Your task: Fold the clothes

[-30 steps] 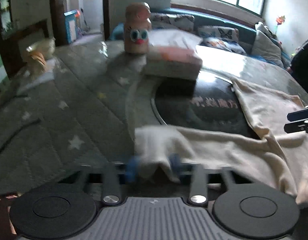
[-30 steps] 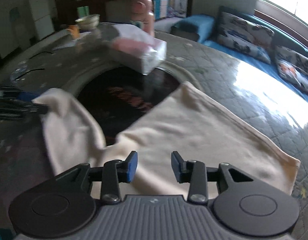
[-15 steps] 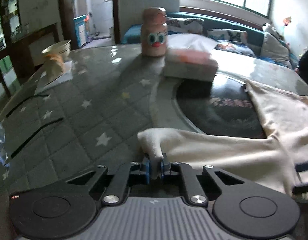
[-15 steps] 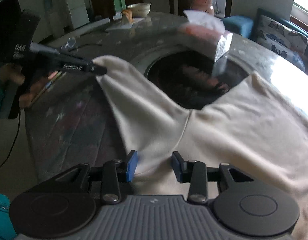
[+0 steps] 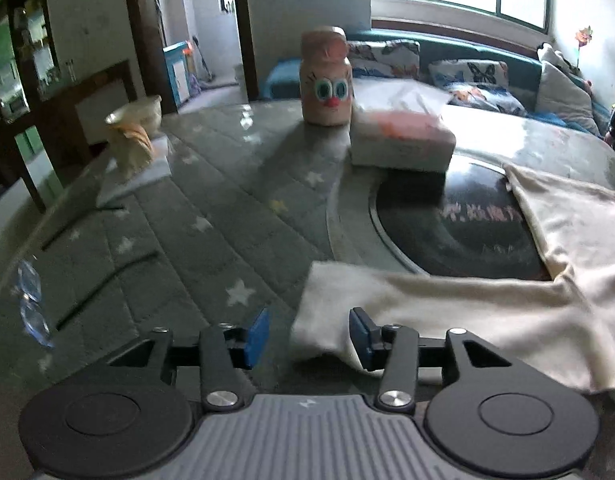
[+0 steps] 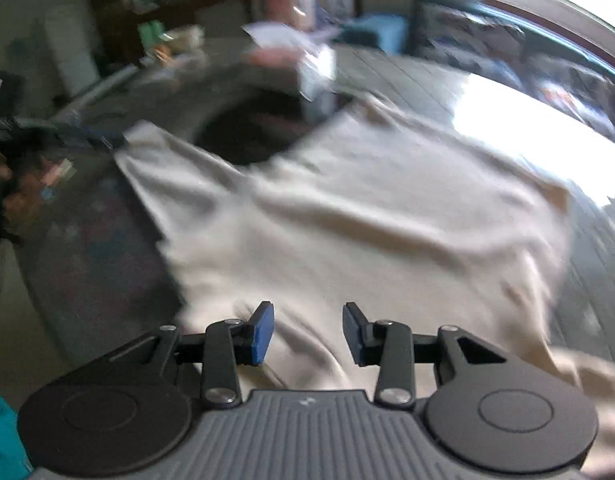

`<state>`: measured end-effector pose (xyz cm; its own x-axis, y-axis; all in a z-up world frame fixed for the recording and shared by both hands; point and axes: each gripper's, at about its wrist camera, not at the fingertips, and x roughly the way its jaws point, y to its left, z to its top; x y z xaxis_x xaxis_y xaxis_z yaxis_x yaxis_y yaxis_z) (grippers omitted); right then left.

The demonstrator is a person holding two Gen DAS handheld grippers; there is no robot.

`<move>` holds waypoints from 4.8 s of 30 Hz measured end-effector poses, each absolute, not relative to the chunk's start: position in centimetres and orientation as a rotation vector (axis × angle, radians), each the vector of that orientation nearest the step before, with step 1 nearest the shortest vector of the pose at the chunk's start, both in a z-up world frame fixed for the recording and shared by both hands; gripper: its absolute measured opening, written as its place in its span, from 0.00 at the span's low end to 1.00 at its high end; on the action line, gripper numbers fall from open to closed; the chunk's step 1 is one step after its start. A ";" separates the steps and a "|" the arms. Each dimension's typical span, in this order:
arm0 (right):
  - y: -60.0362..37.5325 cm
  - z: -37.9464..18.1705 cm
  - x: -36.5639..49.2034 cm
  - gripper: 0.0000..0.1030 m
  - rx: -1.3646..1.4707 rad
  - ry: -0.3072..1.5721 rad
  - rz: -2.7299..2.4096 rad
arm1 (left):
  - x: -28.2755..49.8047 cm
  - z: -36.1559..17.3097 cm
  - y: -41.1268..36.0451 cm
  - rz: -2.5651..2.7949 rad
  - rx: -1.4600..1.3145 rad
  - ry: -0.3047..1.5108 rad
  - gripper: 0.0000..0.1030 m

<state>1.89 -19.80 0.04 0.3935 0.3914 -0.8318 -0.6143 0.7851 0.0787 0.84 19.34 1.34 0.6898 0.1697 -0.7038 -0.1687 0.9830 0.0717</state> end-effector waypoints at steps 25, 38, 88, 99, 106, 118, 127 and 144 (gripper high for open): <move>-22.1 -0.5 -4.2 0.05 -0.314 0.888 0.713 | -1.1 -1.3 -3.6 -0.543 0.217 0.829 0.40; -33.9 1.2 1.3 0.22 -0.135 0.866 0.305 | 0.7 1.2 -4.3 -0.540 0.171 0.766 0.41; -44.3 -2.4 5.0 0.33 0.126 0.856 -0.141 | 1.0 -0.9 -7.4 -0.567 0.164 0.769 0.69; -44.4 -1.9 4.9 0.03 0.120 0.838 -0.178 | 0.4 -1.5 -8.6 -0.599 0.174 0.783 0.72; -45.0 -2.2 4.9 0.25 0.142 0.838 -0.165 | 0.7 -1.0 -8.5 -0.587 0.172 0.769 0.73; -43.8 -2.3 5.1 0.04 0.119 0.857 -0.109 | 0.8 -1.0 -10.3 -0.615 0.202 0.776 0.73; -45.9 -2.4 4.7 0.32 0.158 0.824 -0.159 | 0.7 -0.8 -10.7 -0.616 0.218 0.773 0.74; -47.3 -1.4 2.1 0.01 0.255 0.772 -0.136 | 0.4 -1.5 -12.8 -0.631 0.246 0.784 0.75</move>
